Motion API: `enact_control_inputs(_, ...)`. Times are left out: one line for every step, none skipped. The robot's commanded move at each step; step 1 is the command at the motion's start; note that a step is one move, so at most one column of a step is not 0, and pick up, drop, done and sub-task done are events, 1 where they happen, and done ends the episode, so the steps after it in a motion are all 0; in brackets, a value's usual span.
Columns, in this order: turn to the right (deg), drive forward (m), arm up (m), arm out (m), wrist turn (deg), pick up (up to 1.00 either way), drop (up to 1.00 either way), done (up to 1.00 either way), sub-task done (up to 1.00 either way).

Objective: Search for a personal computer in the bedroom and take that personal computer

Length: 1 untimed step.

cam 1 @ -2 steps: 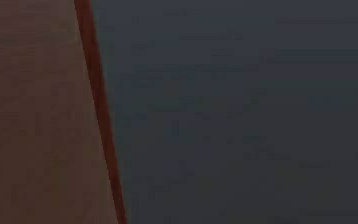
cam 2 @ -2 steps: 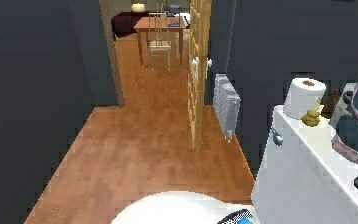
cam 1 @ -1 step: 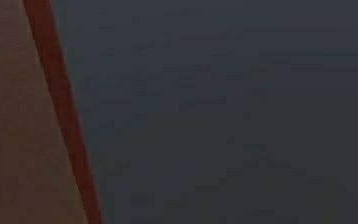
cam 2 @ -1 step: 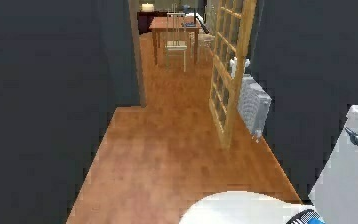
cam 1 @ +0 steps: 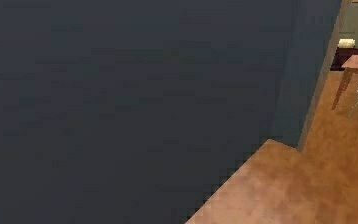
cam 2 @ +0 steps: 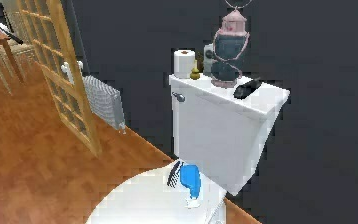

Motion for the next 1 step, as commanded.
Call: enact_control_inputs(24.0,0.0,0.0,0.0,0.0,0.0,0.0,0.0,0.0)
